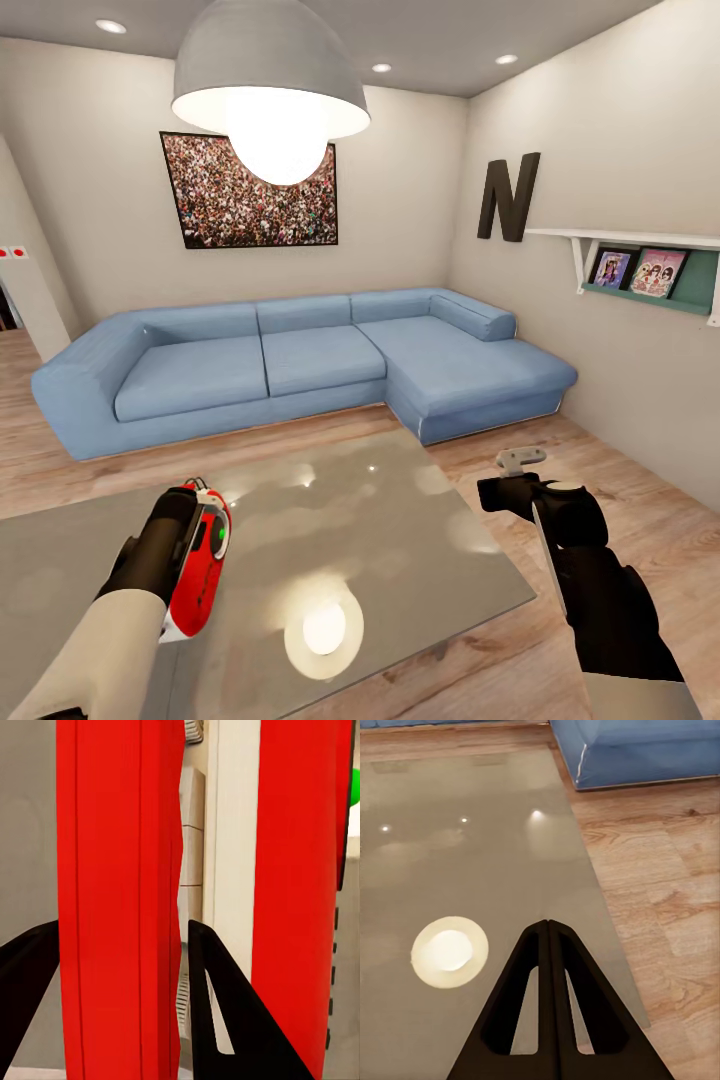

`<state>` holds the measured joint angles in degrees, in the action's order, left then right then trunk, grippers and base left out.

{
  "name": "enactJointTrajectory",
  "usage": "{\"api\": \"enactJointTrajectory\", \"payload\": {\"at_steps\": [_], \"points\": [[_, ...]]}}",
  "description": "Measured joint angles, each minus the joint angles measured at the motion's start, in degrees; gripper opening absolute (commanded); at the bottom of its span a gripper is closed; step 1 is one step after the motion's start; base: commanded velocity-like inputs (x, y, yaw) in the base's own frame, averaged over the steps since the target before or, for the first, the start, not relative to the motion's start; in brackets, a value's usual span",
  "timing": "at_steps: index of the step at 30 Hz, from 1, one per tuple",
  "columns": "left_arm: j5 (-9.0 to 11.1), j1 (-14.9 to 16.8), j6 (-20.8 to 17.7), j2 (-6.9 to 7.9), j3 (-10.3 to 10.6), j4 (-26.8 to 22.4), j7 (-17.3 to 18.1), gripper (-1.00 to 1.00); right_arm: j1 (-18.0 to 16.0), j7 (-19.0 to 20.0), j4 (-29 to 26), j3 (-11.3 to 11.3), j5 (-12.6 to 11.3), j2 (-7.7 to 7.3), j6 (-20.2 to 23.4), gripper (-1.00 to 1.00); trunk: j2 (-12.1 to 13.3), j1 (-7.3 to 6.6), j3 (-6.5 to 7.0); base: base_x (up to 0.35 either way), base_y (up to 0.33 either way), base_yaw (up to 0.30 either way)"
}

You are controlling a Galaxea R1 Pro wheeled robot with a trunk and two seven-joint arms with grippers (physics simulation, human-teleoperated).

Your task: Turn on the radio receiver that's on the table in the living room.

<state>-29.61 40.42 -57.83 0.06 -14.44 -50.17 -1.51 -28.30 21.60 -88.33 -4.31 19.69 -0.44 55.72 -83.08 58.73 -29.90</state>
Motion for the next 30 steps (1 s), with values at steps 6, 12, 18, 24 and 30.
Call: {"api": "enactJointTrajectory", "payload": {"at_steps": [6, 12, 18, 24, 30], "points": [[0.31, 0.00, 0.09, -0.94, 0.01, 0.03, 0.16, -1.00, 0.00, 0.02, 0.00, 0.00, 0.00, 0.00, 0.00, -1.00, 0.00, 0.00, 0.00, 0.000, 0.000, 0.000], [0.38, 0.01, 2.43, -1.04, 0.04, 0.03, 0.25, -1.00, 0.00, 0.02, 0.00, 0.00, -0.01, -0.07, 0.00, -1.00, 0.00, 0.00, 0.00, 0.000, 0.000, 0.000], [0.11, -0.08, 6.69, -1.50, -0.12, 1.01, 0.34, -1.00, 0.08, 0.05, 0.00, 0.00, -0.07, -0.09, -0.15, -1.00, 0.00, 0.00, 0.00, 0.000, 0.000, 0.000], [0.52, -0.10, 13.84, -1.40, -6.72, 5.81, 0.37, -1.00, 0.09, 0.07, 0.00, 0.00, -0.07, -0.09, -0.21, -1.00, 0.00, 0.00, 0.00, 0.000, 0.000, 0.000], [0.69, -0.09, 15.76, -1.28, -8.30, 7.42, 0.51, -1.00, 0.09, 0.11, 0.00, 0.00, -0.09, -0.09, -0.26, -1.00, 0.00, 0.00, 0.00, 0.000, 0.000, 0.000]]}}
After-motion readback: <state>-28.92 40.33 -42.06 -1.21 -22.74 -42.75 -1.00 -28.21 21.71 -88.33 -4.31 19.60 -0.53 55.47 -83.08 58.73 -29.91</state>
